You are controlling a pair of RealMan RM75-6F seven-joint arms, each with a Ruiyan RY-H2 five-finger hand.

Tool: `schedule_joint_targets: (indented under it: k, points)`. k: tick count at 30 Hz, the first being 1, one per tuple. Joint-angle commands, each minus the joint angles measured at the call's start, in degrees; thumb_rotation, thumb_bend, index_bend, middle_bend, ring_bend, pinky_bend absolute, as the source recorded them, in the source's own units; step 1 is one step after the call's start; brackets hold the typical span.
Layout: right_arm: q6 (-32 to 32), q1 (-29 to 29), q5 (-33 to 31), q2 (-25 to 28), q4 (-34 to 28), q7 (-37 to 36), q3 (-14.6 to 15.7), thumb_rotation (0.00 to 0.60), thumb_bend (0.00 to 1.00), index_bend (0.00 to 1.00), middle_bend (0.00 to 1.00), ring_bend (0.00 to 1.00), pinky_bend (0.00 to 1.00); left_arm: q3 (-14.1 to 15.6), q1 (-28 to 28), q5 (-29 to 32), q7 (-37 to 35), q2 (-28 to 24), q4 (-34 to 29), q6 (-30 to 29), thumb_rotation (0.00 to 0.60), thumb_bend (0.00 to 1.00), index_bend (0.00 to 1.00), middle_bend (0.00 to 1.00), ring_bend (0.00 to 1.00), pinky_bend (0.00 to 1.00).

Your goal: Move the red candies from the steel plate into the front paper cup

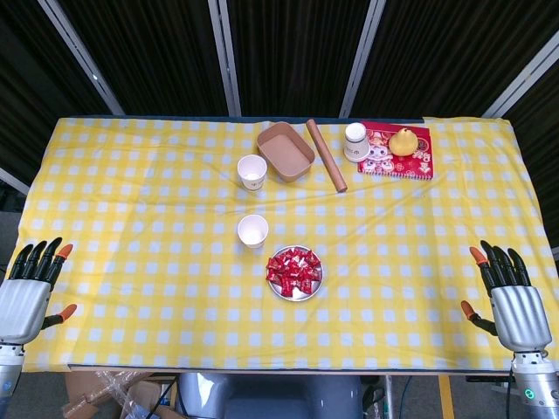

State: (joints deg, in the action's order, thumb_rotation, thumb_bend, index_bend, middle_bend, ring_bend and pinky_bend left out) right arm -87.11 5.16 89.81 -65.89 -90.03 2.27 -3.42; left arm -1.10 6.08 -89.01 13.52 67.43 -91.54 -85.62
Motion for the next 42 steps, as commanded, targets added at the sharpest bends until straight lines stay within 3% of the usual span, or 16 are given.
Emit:
schedule_joint_targets:
  k: [1, 18, 22, 24, 26, 29, 32, 42]
  points:
    - [0.28, -0.01, -0.33, 0.09, -0.27, 0.43, 0.00, 0.600, 0.31, 0.00, 0.00, 0.00, 0.01, -0.03, -0.01, 0.14, 0.05, -0.02, -0.05, 0.04, 0.600, 0.00, 0.00, 0.00, 0.00, 0.00]
    - [1.46, -0.03, -1.48, 0.47, -1.46, 2.12, 0.19, 0.600, 0.31, 0.00, 0.00, 0.00, 0.02, -0.16, 0.10, 1.02, -0.30, -0.18, -0.82, 0.68, 0.600, 0.00, 0.00, 0.00, 0.00, 0.00]
    - [0.94, -0.15, -0.74, 0.60, -1.81, 1.56, 0.36, 0.600, 0.31, 0.00, 0.00, 0.00, 0.19, -0.12, -0.11, 1.04, -0.54, -0.31, -0.97, 0.36, 0.600, 0.00, 0.00, 0.00, 0.00, 0.00]
    - [0.69, -0.15, -0.20, 0.64, -1.99, 1.23, 0.48, 0.600, 0.31, 0.00, 0.00, 0.07, 0.32, -0.16, -0.15, 1.17, -0.58, -0.33, -1.10, 0.34, 0.600, 0.00, 0.00, 0.00, 0.00, 0.00]
    - [0.24, -0.11, 0.50, 0.55, -1.89, 1.35, 0.50, 0.600, 0.31, 0.00, 0.00, 0.31, 0.53, -0.07, -0.12, 1.18, -0.52, -0.36, -1.28, 0.51, 0.600, 0.00, 0.00, 0.00, 0.00, 0.00]
    - [-0.26, 0.08, 0.93, 0.42, -2.41, 0.89, 0.17, 0.600, 0.31, 0.00, 0.02, 0.56, 0.72, 0.09, -0.06, 0.95, -0.39, -0.43, -1.28, 0.65, 0.600, 0.00, 0.00, 0.00, 0.00, 0.00]
    - [0.35, 0.62, 0.95, 0.63, -3.45, 0.88, -0.09, 0.600, 0.31, 0.00, 0.04, 0.64, 0.76, 0.12, -0.01, 1.09, -0.75, -0.59, -1.48, 0.90, 0.600, 0.00, 0.00, 0.00, 0.00, 0.00]
    - [9.54, 6.88, -2.98, -0.56, -11.33, 11.20, -2.95, 0.600, 0.31, 0.00, 0.06, 0.67, 0.78, 0.34, 0.36, 1.64, -1.41, -1.37, -2.16, 2.23, 0.600, 0.00, 0.00, 0.00, 0.00, 0.00]
